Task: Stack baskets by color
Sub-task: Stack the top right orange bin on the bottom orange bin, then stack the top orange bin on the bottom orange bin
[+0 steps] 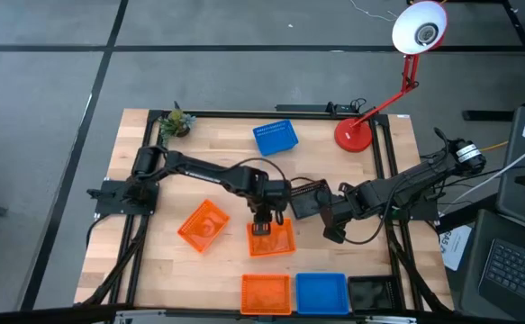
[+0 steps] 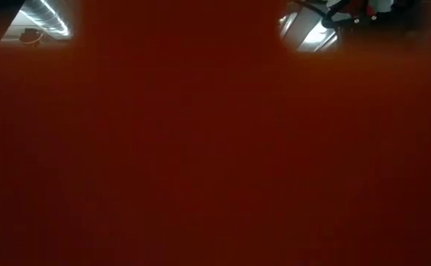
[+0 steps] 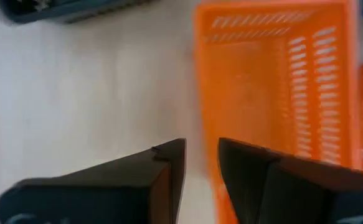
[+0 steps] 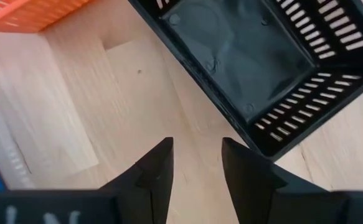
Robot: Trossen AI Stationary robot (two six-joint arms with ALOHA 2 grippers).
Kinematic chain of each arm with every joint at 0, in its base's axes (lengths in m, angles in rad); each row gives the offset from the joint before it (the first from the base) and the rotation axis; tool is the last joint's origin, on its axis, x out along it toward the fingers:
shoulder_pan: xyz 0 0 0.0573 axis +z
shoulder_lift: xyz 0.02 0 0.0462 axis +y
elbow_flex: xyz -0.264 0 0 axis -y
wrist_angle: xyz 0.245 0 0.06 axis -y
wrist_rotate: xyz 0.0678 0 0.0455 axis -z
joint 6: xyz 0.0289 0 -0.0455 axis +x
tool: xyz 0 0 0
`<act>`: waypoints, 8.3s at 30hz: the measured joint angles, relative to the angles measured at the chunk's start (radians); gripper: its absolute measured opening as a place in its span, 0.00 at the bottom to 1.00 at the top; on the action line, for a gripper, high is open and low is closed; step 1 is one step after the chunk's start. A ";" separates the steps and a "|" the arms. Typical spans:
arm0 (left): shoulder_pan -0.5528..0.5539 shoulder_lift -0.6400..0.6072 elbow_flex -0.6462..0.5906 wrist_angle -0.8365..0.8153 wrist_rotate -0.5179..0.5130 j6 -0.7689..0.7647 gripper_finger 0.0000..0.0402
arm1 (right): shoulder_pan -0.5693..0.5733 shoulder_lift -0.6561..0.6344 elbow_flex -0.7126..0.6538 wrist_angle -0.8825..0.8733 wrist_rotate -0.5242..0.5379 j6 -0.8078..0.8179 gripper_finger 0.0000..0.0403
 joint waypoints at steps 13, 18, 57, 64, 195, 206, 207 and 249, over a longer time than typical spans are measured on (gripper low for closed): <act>-0.048 0.026 -0.001 0.054 -0.077 -0.074 0.22 | 0.054 0.000 0.000 -0.009 -0.010 0.017 0.33; -0.048 0.054 -0.001 0.058 -0.108 -0.095 0.22 | 0.093 0.000 0.000 -0.012 -0.009 0.063 0.33; -0.412 -0.002 0.252 -0.051 -0.321 -0.552 0.00 | 0.597 0.002 0.000 -0.031 0.273 0.534 0.33; -0.392 0.065 0.252 -0.008 -0.261 -0.552 0.00 | 0.605 0.002 0.000 -0.024 0.290 0.537 0.33; -0.364 -0.499 -0.698 0.212 -0.358 -1.152 0.25 | 0.607 0.095 0.000 0.049 0.280 0.530 0.33; -0.370 -0.365 -0.689 0.276 -0.255 -1.160 0.17 | 0.607 0.095 0.000 0.049 0.280 0.530 0.33; -0.370 -0.365 -0.674 0.278 -0.248 -1.151 0.12 | 0.607 0.095 0.000 0.048 0.280 0.530 0.33; -0.612 0.233 0.525 0.007 -0.458 -0.550 0.00 | 0.607 0.095 0.174 -0.100 0.410 0.481 0.33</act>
